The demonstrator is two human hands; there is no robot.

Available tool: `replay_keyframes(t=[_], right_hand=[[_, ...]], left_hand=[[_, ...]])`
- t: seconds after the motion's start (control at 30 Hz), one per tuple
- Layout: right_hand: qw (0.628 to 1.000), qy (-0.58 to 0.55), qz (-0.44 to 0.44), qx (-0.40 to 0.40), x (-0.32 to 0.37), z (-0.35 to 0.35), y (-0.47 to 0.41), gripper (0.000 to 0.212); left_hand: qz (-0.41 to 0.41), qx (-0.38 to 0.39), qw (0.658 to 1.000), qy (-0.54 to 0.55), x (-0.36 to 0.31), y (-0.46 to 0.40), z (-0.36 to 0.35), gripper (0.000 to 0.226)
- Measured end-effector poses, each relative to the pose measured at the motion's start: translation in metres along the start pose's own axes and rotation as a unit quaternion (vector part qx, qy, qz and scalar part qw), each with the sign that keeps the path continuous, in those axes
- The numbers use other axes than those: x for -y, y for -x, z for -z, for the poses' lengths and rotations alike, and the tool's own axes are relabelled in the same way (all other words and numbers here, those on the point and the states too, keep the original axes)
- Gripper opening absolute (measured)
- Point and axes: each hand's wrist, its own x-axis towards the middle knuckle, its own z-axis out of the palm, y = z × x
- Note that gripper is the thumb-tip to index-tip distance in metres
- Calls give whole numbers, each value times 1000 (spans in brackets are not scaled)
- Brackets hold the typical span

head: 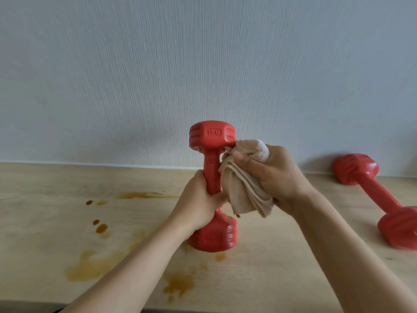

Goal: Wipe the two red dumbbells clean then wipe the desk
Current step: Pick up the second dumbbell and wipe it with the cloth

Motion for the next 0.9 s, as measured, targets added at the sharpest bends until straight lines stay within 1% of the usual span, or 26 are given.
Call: replay_keyframes(t=[0.07,0.1,0.17,0.2,0.3,0.37,0.43,0.57,0.63,0.7,0.77,0.83,0.87,0.9], right_hand=[[998,-28,-39,32,7,8,1,31],[997,-31,-57,35,9,11,2,31],[995,-31,-96,12,5,17,0,28],[992,-42,-116,-3,2,19,0,29],[977,-139,-158,-32,1,22,0,44],[969,-191,-153,-34,4,28,-2,40],[968,-204,-141,-31,8,31,-1,35],[973,-197,-111,-45,7,29,3,33],[979,-185,-58,-62,10,22,5,39],[987,-142,24,-70,16,8,10,47],[992,-33,113,-45,20,-21,22,46],[978,124,168,8,13,-57,35,58],[965,179,191,19,7,-72,41,64],[958,204,203,17,3,-83,44,64]], left_hand=[[14,1,1000,20,1,0,1,30],[19,0,999,30,2,0,1,29],[31,-1,997,71,2,3,0,29],[37,1,995,92,2,4,1,28],[47,15,991,124,-10,9,4,23],[50,11,985,168,-20,9,9,20],[47,-16,978,201,-28,5,19,17],[59,-96,965,239,-35,-2,47,12],[76,-120,953,267,-36,-2,59,15],[92,-140,938,304,-39,-2,69,17],[110,-162,923,331,-36,-2,74,18],[120,-164,915,348,-33,0,74,21],[120,-155,914,355,-33,3,72,21],[120,-151,913,360,-34,6,68,19]])
